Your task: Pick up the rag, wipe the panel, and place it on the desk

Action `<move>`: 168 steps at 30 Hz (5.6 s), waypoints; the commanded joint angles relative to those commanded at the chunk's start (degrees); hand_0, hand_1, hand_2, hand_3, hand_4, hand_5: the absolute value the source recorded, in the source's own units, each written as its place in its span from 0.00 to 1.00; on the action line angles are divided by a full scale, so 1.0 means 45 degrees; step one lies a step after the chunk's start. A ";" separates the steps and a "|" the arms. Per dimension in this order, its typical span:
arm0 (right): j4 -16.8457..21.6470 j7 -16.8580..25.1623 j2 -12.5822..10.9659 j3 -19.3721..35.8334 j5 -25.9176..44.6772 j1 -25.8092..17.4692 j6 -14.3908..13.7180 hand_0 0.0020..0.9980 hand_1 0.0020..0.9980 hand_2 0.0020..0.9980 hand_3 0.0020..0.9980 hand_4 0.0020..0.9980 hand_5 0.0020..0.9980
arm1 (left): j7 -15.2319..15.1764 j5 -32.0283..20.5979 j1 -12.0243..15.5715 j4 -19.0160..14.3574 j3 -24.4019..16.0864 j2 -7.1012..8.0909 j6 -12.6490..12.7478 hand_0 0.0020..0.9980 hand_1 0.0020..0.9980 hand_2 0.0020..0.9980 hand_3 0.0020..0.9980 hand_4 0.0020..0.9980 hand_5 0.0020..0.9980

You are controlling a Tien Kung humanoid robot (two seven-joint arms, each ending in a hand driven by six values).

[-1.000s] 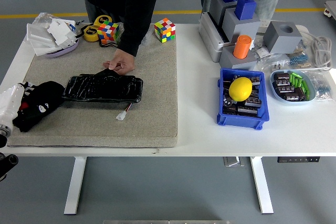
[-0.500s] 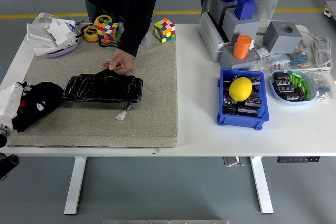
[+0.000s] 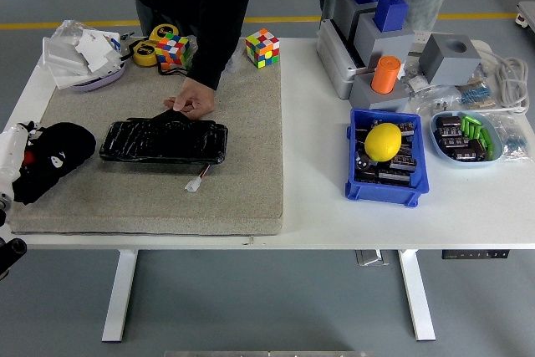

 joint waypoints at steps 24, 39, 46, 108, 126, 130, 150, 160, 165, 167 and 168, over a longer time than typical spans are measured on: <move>-0.0029 0.0077 0.0047 -0.0027 0.0050 0.0046 0.0008 0.75 0.68 0.70 0.61 0.98 0.57 | 0.0644 0.0584 -0.0690 -0.1256 -0.0143 -0.0775 0.0000 0.18 0.09 0.32 0.64 0.57 0.04; -0.0003 0.0065 0.0018 0.0028 -0.0031 0.0058 0.0018 0.75 0.68 0.70 0.61 0.98 0.57 | 0.0704 0.0496 -0.1142 -0.1269 0.0968 -0.1154 0.0000 0.18 0.09 0.32 0.64 0.57 0.04; 0.0014 0.0088 0.0016 0.0007 -0.0056 0.0067 0.0018 0.75 0.68 0.70 0.61 0.98 0.57 | 0.0769 0.0529 -0.1458 -0.1492 0.1804 -0.1390 0.0000 0.18 0.09 0.32 0.64 0.57 0.04; 0.0049 0.0010 -0.0197 -0.0066 -0.0227 0.0107 0.0072 0.75 0.68 0.70 0.62 0.99 0.58 | 0.0815 0.0477 -0.2901 -0.1374 0.4136 -0.1865 0.0000 0.18 0.09 0.32 0.64 0.56 0.04; 0.0019 -0.0026 -0.0147 0.0158 -0.0313 0.0023 0.0079 0.75 0.68 0.70 0.62 0.99 0.58 | 0.0585 0.0267 -0.2495 -0.0407 0.2828 -0.1228 0.0000 0.18 0.09 0.32 0.64 0.56 0.04; 0.0032 -0.0031 -0.0150 0.0175 -0.0325 0.0028 0.0071 0.75 0.68 0.70 0.62 0.99 0.58 | 0.0533 0.0191 -0.2439 -0.0156 0.2768 -0.1208 0.0000 0.18 0.09 0.32 0.64 0.56 0.04; 0.0080 -0.0067 -0.0145 0.0226 -0.0409 0.0004 0.0101 0.75 0.68 0.70 0.62 1.00 0.59 | 0.0627 0.0477 -0.2281 0.0161 0.2201 -0.0971 0.0000 0.17 0.09 0.31 0.65 0.56 0.03; 0.0073 -0.0067 -0.0141 0.0227 -0.0407 -0.0006 0.0124 0.75 0.68 0.70 0.62 1.00 0.59 | 0.0594 0.0367 -0.2288 0.0099 0.2527 -0.1121 0.0000 0.17 0.09 0.31 0.65 0.56 0.03; 0.0073 -0.0068 -0.0167 0.0193 -0.0389 0.0024 0.0134 0.75 0.68 0.70 0.62 1.00 0.59 | 0.0669 0.0387 -0.2498 -0.0272 0.3040 -0.1350 0.0000 0.17 0.09 0.31 0.65 0.56 0.03; 0.0072 -0.0073 -0.0179 0.0185 -0.0404 0.0045 0.0139 0.75 0.68 0.70 0.62 1.00 0.59 | 0.0715 0.0477 -0.2581 -0.0425 0.3217 -0.1428 0.0000 0.17 0.09 0.31 0.65 0.56 0.03; 0.0068 -0.0064 -0.0174 0.0186 -0.0384 0.0046 0.0140 0.75 0.68 0.70 0.62 1.00 0.59 | 0.0741 0.0466 -0.2648 -0.0529 0.3380 -0.1472 0.0000 0.17 0.09 0.31 0.65 0.56 0.03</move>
